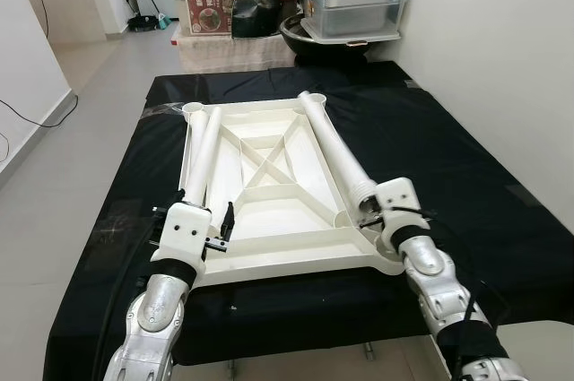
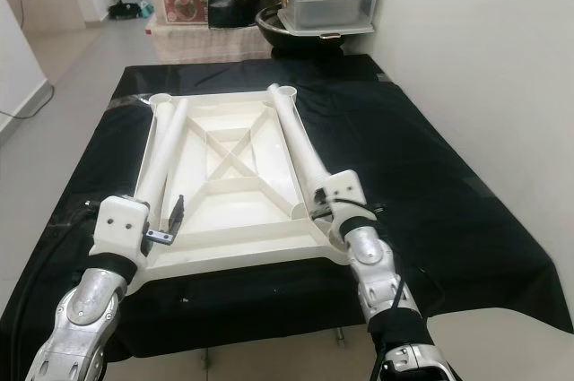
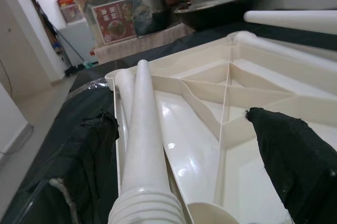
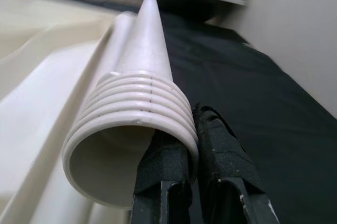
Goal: Building children table
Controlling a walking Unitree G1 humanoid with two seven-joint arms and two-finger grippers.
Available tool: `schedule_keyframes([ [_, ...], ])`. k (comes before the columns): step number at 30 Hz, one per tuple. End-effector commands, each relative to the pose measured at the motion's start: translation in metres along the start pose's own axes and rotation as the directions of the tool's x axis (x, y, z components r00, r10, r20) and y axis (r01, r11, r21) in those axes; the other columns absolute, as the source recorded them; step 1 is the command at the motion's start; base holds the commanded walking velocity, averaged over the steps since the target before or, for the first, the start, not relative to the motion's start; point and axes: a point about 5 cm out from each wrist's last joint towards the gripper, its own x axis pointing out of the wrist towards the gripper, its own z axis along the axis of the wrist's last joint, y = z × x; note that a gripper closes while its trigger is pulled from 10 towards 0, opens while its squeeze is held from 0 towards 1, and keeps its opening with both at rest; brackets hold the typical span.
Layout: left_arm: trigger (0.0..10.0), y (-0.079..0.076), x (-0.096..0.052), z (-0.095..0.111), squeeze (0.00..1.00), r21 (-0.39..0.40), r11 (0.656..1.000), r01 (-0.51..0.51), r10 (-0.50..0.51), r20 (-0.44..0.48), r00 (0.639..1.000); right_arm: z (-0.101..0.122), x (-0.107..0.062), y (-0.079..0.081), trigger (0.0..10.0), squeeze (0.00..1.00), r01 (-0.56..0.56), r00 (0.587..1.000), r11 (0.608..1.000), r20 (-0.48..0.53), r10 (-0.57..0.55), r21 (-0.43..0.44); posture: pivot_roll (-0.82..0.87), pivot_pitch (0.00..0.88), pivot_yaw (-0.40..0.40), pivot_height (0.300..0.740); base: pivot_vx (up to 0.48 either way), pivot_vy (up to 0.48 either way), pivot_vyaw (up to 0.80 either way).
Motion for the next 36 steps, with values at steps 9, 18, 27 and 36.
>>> schedule_keyframes([
  [9, 10.0, 0.022, 0.025, 0.022, 0.0, -0.787, 0.614, 0.055, -0.009, 0.063, 0.998, 0.055, -0.004, 0.024, 0.0, 0.0, -0.401, 0.912, 0.731, 0.321, 0.257, 0.552, 0.03, 0.0, -0.033, 0.74, 0.0, 0.0, 0.0],
  [18, 10.0, 0.017, 0.032, 0.036, 0.0, -0.917, 0.345, 0.2, -0.099, 0.176, 0.979, 0.052, -0.027, 0.04, 0.0, 0.0, -0.619, 0.784, 0.559, 0.402, 0.472, 0.551, 0.02, 0.0, -0.026, 0.74, 0.0, 0.0, 0.0],
  [27, 10.0, 0.037, 0.038, 0.04, 0.0, -0.956, 0.16, 0.246, -0.098, 0.232, 0.968, 0.035, -0.072, 0.04, 0.0, 0.0, -0.813, 0.536, 0.325, 0.402, 0.743, 0.484, 0.01, 0.0, -0.022, 0.74, 0.0, 0.0, 0.0],
  [36, 10.0, 0.048, 0.041, 0.032, 0.0, -0.964, 0.145, 0.225, -0.098, 0.212, 0.972, 0.035, -0.083, 0.034, 0.0, 0.0, -0.85, 0.448, 0.241, 0.401, 0.799, 0.469, 0.0, 0.0, -0.026, 0.74, 0.0, 0.0, 0.0],
])
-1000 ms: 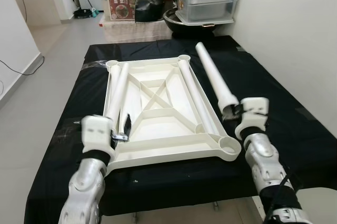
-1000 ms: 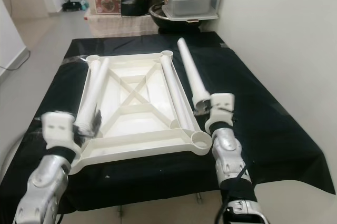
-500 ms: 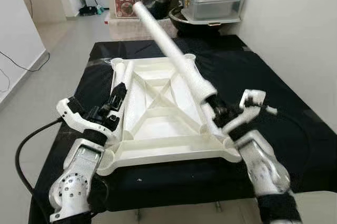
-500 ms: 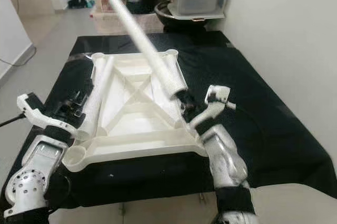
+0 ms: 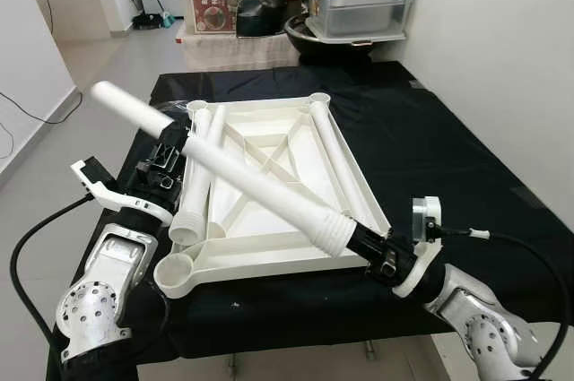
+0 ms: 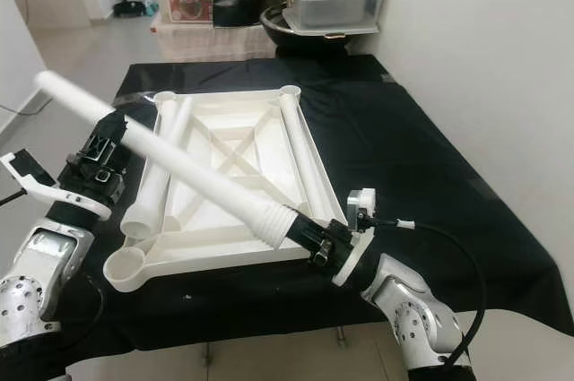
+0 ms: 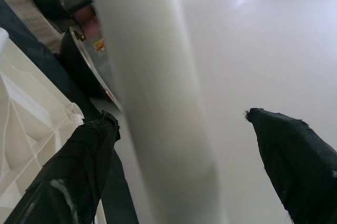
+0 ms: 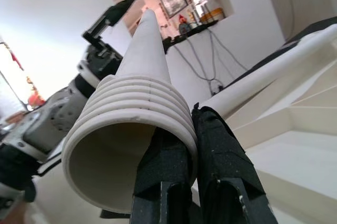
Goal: Building children table
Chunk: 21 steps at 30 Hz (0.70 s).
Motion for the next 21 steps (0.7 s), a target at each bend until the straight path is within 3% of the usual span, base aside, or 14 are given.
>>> schedule_keyframes([
  [1, 10.0, 0.003, 0.0, 0.002, 0.0, 0.001, 1.0, -0.011, 0.011, -0.003, 1.0, 0.002, 0.0, 0.004, 0.0, 0.0, -0.034, 0.999, 0.999, 0.007, 0.034, 0.001, 0.0, 0.0, -0.026, 0.74, 0.0, 0.0, 0.0],
  [6, 10.0, 0.009, 0.001, 0.013, 0.0, 0.007, 0.999, -0.033, 0.033, 0.004, 0.999, -0.001, -0.003, 0.014, 0.0, 0.0, -0.113, 0.993, 0.993, -0.033, 0.114, 0.028, 0.0, 0.0, -0.03, 0.74, 0.0, 0.0, 0.0],
  [7, 8.8, 0.01, 0.001, 0.014, 0.0, 0.006, 1.0, -0.031, 0.031, 0.004, 1.0, 0.0, -0.004, 0.015, 0.0, 0.0, -0.119, 0.992, 0.992, -0.037, 0.12, 0.03, -0.01, 0.0, -0.029, 0.74, 0.0, 0.0, 0.0],
  [9, 8.8, 0.01, 0.001, 0.015, 0.0, 0.003, 1.0, -0.027, 0.027, 0.005, 1.0, 0.0, -0.006, 0.016, 0.0, 0.0, -0.125, 0.991, 0.992, -0.041, 0.126, 0.031, -0.01, 0.0, -0.029, 0.74, 0.0, 0.0, 0.0],
  [10, 0.5, 0.01, 0.002, 0.016, 0.0, 0.002, 1.0, -0.023, 0.023, 0.007, 1.0, -0.001, -0.007, 0.017, 0.0, 0.0, -0.136, 0.989, 0.99, -0.061, 0.137, 0.026, -0.01, 0.0, -0.028, 0.74, 0.0, 0.0, 0.0],
  [11, 0.0, 0.009, 0.002, 0.016, 0.0, -0.008, 1.0, -0.009, 0.009, 0.006, 1.0, -0.001, -0.008, 0.017, 0.0, 0.0, -0.135, 0.988, 0.991, -0.067, 0.136, 0.025, -0.01, 0.0, -0.027, 0.74, 0.0, 0.0, 0.0],
  [21, 0.0, 0.005, 0.002, 0.014, 0.0, 0.006, 1.0, 0.016, -0.016, 0.002, 1.0, 0.002, -0.009, 0.012, 0.0, 0.0, -0.098, 0.993, 0.995, -0.064, 0.098, 0.004, -0.01, 0.0, -0.028, 0.74, 0.0, 0.0, 0.0],
])
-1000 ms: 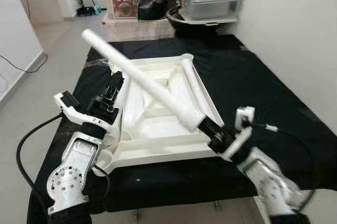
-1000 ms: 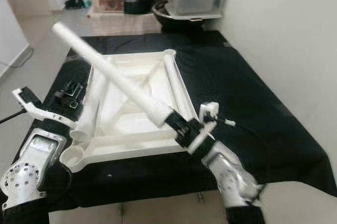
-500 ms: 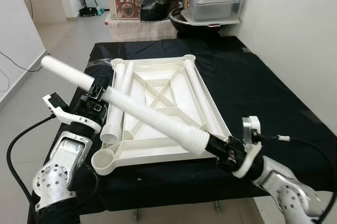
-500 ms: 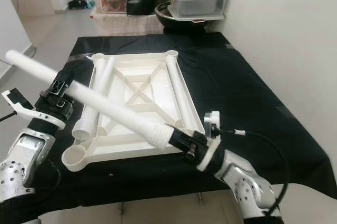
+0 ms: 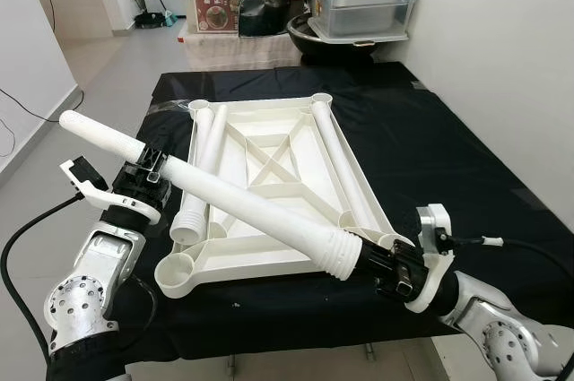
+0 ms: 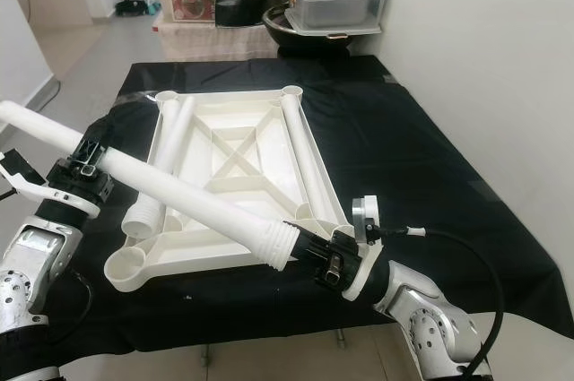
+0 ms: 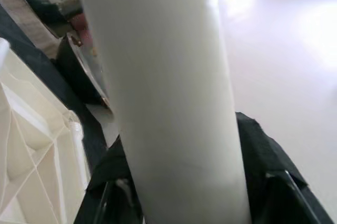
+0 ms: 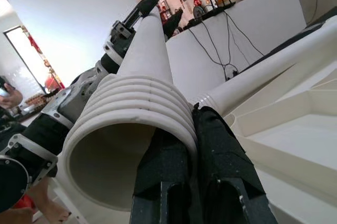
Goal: Building children table
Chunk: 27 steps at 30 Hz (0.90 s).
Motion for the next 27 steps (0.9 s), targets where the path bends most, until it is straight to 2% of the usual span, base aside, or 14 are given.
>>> schedule_keyframes([
  [1, 0.0, -0.001, 0.001, -0.001, 0.0, 0.017, 1.0, -0.001, 0.002, -0.009, 1.0, 0.003, 0.004, 0.004, 0.0, 0.0, -0.042, 0.999, 0.999, 0.0, 0.042, -0.011, -0.01, 0.0, -0.028, 0.74, 0.0, 0.0, 0.0],
  [6, 0.0, -0.006, 0.004, 0.003, 0.0, 0.021, 1.0, 0.022, -0.022, -0.006, 1.0, 0.002, 0.007, -0.002, 0.0, 0.0, 0.021, 1.0, 0.999, 0.003, -0.021, -0.026, -0.01, 0.0, -0.03, 0.74, 0.0, 0.0, 0.0],
  [12, 0.0, -0.01, 0.007, 0.006, 0.0, 0.043, 0.998, 0.035, -0.035, -0.004, 0.999, 0.001, 0.011, -0.002, 0.0, 0.0, 0.027, 1.0, 0.999, 0.012, -0.027, -0.017, -0.01, 0.0, -0.027, 0.74, 0.0, 0.0, 0.0],
  [13, 0.0, -0.009, 0.008, 0.005, 0.0, 0.054, 0.998, 0.025, -0.024, -0.013, 1.0, -0.001, 0.012, -0.002, 4.2, 0.0, 0.039, 0.999, 0.999, -0.011, -0.039, -0.033, 0.0, 0.0, -0.025, 0.74, 0.0, 0.0, 0.0],
  [14, 0.0, -0.009, 0.009, 0.004, 0.0, 0.065, 0.998, 0.015, -0.014, -0.028, 1.0, -0.005, 0.014, -0.003, 10.0, 0.0, 0.076, 0.995, 0.995, -0.057, -0.08, -0.067, -0.01, 0.0, -0.022, 0.74, 0.0, 0.0, 0.0],
  [15, 0.0, -0.009, 0.009, 0.004, 0.0, 0.073, 0.997, 0.013, -0.01, -0.038, 0.999, -0.009, 0.015, -0.005, 10.0, 0.0, 0.102, 0.988, 0.989, -0.103, -0.113, -0.106, -0.01, 0.0, -0.022, 0.74, 0.0, 0.0, 0.0],
  [16, 0.0, -0.009, 0.009, 0.004, 0.0, 0.073, 0.997, 0.013, -0.01, -0.038, 0.999, -0.009, 0.015, -0.005, 10.0, 0.0, 0.102, 0.988, 0.989, -0.103, -0.113, -0.106, -0.01, 0.0, -0.022, 0.74, 0.0, 0.0, 0.0],
  [17, 8.0, -0.01, 0.01, 0.003, 0.0, 0.077, 0.997, 0.015, -0.012, -0.049, 0.999, -0.009, 0.015, -0.006, 10.0, 0.0, 0.11, 0.987, 0.989, -0.103, -0.12, -0.1, -0.01, 0.0, -0.022, 0.74, 0.0, 0.0, 0.0],
  [18, 8.0, -0.01, 0.01, 0.003, 0.0, 0.077, 0.997, 0.015, -0.012, -0.049, 0.999, -0.009, 0.015, -0.006, 10.0, 0.0, 0.11, 0.987, 0.989, -0.103, -0.12, -0.1, -0.01, 0.0, -0.022, 0.74, 0.0, 0.0, 0.0],
  [19, 10.0, -0.011, 0.011, 0.003, 0.0, 0.073, 0.997, 0.017, -0.013, -0.052, 0.999, -0.008, 0.014, -0.007, 10.0, 1.0, 0.121, 0.989, 0.99, -0.081, -0.127, -0.069, 0.0, 0.0, -0.022, 0.74, 0.0, 0.0, 0.0],
  [24, 10.0, -0.013, 0.016, 0.008, 0.0, 0.03, 0.999, 0.017, -0.017, -0.016, 1.0, -0.002, 0.011, -0.011, 10.0, 1.0, 0.126, 0.992, 0.992, -0.019, -0.126, -0.026, -0.01, 0.0, -0.02, 0.74, 0.0, 0.0, 0.0],
  [26, 10.0, -0.008, 0.02, 0.019, 0.0, 0.028, 0.999, -0.043, 0.041, 0.05, 0.998, -0.002, 0.004, -0.013, 10.0, 1.0, 0.131, 0.991, 0.991, -0.013, -0.131, -0.016, -0.01, 0.0, -0.026, 0.74, 0.0, 0.0, 0.0],
  [27, 10.0, -0.008, 0.02, 0.019, 0.0, 0.028, 0.999, -0.043, 0.041, 0.05, 0.998, -0.002, 0.004, -0.013, 10.0, 1.0, 0.131, 0.991, 0.991, -0.013, -0.131, -0.016, -0.01, 0.0, -0.026, 0.74, 0.0, 0.0, 0.0],
])
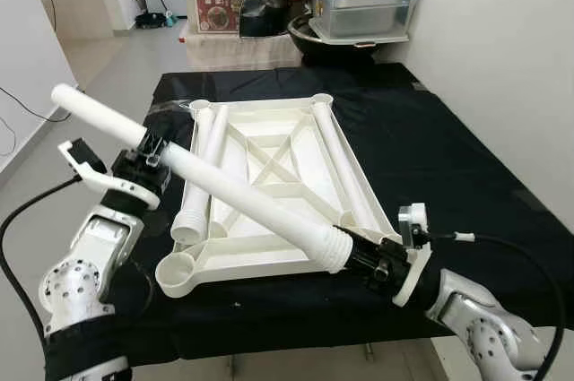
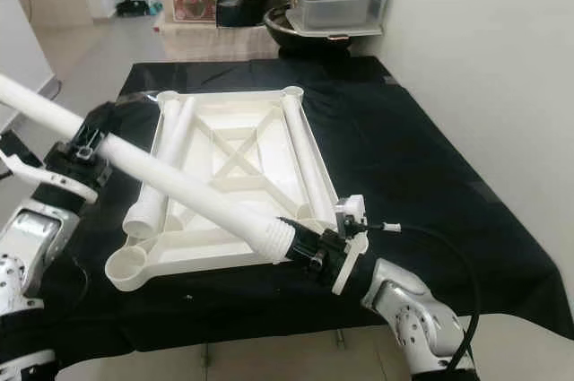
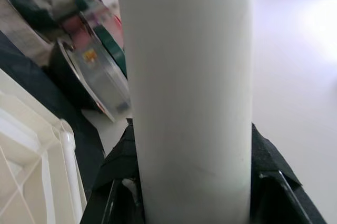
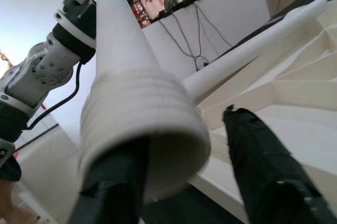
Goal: Building children table
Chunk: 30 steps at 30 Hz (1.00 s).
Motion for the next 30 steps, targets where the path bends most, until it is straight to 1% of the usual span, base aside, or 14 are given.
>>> schedule_keyframes([
  [1, 10.0, 0.008, -0.004, 0.007, 0.0, 0.008, 0.999, -0.053, 0.053, 0.034, 0.998, 0.001, -0.003, -0.001, 10.0, 1.0, -0.005, 1.0, 1.0, 0.01, 0.005, 0.013, -0.01, 0.0, -0.026, 0.74, 0.0, 0.0, 0.0],
  [2, 10.0, 0.012, 0.0, 0.029, 0.0, 0.013, 0.994, -0.109, 0.106, 0.128, 0.986, -0.004, -0.017, -0.008, 10.0, 1.0, 0.038, 0.999, 0.999, -0.001, -0.038, 0.028, -0.01, 0.0, -0.03, 0.74, 0.0, 0.0, 0.0],
  [9, 10.0, 0.009, 0.003, 0.041, 0.0, 0.031, 0.993, -0.11, 0.104, 0.167, 0.981, -0.01, -0.035, -0.018, 10.0, 1.0, 0.12, 0.993, 0.992, -0.024, -0.119, 0.033, -0.01, 0.0, -0.03, 0.74, 0.0, 0.0, 0.0],
  [10, 10.0, 0.006, 0.006, 0.041, 0.0, 0.05, 0.994, -0.096, 0.087, 0.148, 0.985, -0.008, -0.043, -0.022, 10.0, 0.86, 0.158, 0.987, 0.987, -0.031, -0.157, 0.029, -0.02, 0.0, -0.019, 0.74, 0.0, 0.0, 0.0],
  [12, 10.0, 0.004, 0.008, 0.04, 0.0, 0.063, 0.994, -0.086, 0.076, 0.134, 0.988, -0.006, -0.048, -0.025, 10.0, 0.86, 0.184, 0.982, 0.983, -0.034, -0.183, 0.027, -0.02, 0.0, -0.019, 0.74, 0.0, 0.0, 0.0],
  [13, 10.0, 0.002, 0.011, 0.034, 0.0, 0.082, 0.995, -0.064, 0.056, 0.09, 0.994, 0.008, -0.049, -0.032, 10.0, 0.0, 0.233, 0.972, 0.972, -0.011, -0.233, -0.011, -0.03, 0.0, -0.01, 0.74, 0.0, 0.0, 0.0],
  [14, 10.0, 0.002, 0.011, 0.034, 0.0, 0.082, 0.995, -0.064, 0.056, 0.09, 0.994, 0.008, -0.049, -0.032, 10.0, 0.0, 0.233, 0.972, 0.972, -0.011, -0.233, -0.011, -0.03, 0.0, -0.01, 0.74, 0.0, 0.0, 0.0],
  [16, 10.0, -0.001, 0.015, 0.024, 0.0, 0.09, 0.995, -0.034, 0.031, 0.033, 0.999, 0.029, -0.044, -0.034, 10.0, 0.0, 0.244, 0.97, 0.968, 0.032, -0.243, -0.063, -0.03, 0.0, -0.006, 0.74, 0.0, 0.0, 0.0],
  [18, 10.0, -0.007, 0.023, 0.007, 0.0, 0.113, 0.993, 0.02, -0.011, -0.074, 0.997, 0.067, -0.031, -0.032, 10.0, 0.0, 0.228, 0.973, 0.954, 0.083, -0.216, -0.193, -0.03, 0.0, -0.006, 0.74, 0.0, 0.0, 0.0],
  [19, 10.0, -0.007, 0.023, 0.007, 0.0, 0.113, 0.993, 0.02, -0.011, -0.074, 0.997, 0.067, -0.031, -0.032, 10.0, 0.0, 0.228, 0.973, 0.954, 0.083, -0.216, -0.193, -0.03, 0.0, -0.006, 0.74, 0.0, 0.0, 0.0],
  [21, 10.0, -0.016, 0.035, -0.012, 0.0, 0.173, 0.981, 0.085, -0.051, -0.193, 0.98, 0.103, -0.004, -0.019, 10.0, 0.0, 0.129, 0.99, 0.947, 0.09, -0.107, -0.294, -0.03, 0.0, -0.005, 0.74, 0.0, 0.0, 0.0],
  [24, 10.0, -0.018, 0.039, -0.017, 0.0, 0.192, 0.976, 0.102, -0.058, -0.224, 0.973, 0.113, 0.005, -0.015, 10.0, 0.0, 0.096, 0.993, 0.948, 0.095, -0.07, -0.305, -0.03, 0.0, -0.003, 0.74, 0.0, 0.0, 0.0],
  [25, 10.0, -0.025, 0.043, -0.026, 0.0, 0.19, 0.97, 0.149, -0.093, -0.277, 0.956, 0.118, 0.019, -0.01, 10.0, 0.0, 0.046, 0.996, 0.963, 0.089, -0.023, -0.264, -0.03, 0.0, -0.005, 0.74, 0.0, 0.0, 0.0],
  [30, 10.0, -0.044, 0.044, -0.049, 0.0, 0.183, 0.937, 0.297, -0.201, -0.413, 0.888, 0.103, 0.05, -0.003, 10.0, 0.0, -0.066, 0.998, 0.984, -0.012, 0.065, -0.166, -0.01, 0.0, -0.021, 0.74, 0.0, 0.0, 0.0],
])
